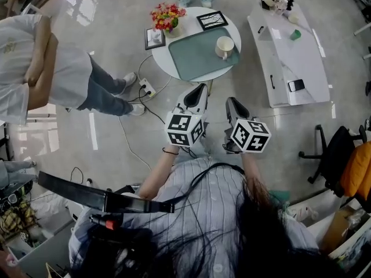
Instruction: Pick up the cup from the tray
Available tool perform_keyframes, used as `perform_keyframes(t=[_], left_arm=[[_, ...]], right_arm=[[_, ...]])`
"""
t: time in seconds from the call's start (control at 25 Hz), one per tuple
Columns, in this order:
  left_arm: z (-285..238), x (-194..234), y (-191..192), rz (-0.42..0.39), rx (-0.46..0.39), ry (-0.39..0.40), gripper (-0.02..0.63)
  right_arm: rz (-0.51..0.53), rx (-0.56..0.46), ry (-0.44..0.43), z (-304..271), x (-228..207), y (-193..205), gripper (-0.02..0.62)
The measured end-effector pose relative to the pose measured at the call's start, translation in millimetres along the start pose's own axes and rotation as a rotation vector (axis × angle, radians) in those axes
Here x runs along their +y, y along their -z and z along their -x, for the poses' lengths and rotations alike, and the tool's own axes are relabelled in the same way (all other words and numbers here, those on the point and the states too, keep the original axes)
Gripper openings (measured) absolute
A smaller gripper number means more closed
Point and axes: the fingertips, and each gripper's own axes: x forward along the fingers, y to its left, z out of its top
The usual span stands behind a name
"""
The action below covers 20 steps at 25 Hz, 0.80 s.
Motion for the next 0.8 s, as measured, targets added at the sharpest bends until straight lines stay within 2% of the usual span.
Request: perform_keyframes(t=[0.24,0.44,0.6,0.8], left_arm=[[-19,7,4,0.02,0.028,0.002,0.015],[-43,12,8,0.018,0.039,-0.012,0.016],[-66,25,5,0.016,0.044,-0.058,0.015],[-100,35,-7,0.029,0.018,-0.102,0.015]], right_arm=[[0.006,-0.009,0.012,-13,-12,-14,0.044],[0.028,-0.007,0.028,-37,-40,-31,0.044],[0.023,0.015,-0.012,-68,-56,-48,0.044],[0.1,0.073,-0.087,-107,-71,-67,0.048]])
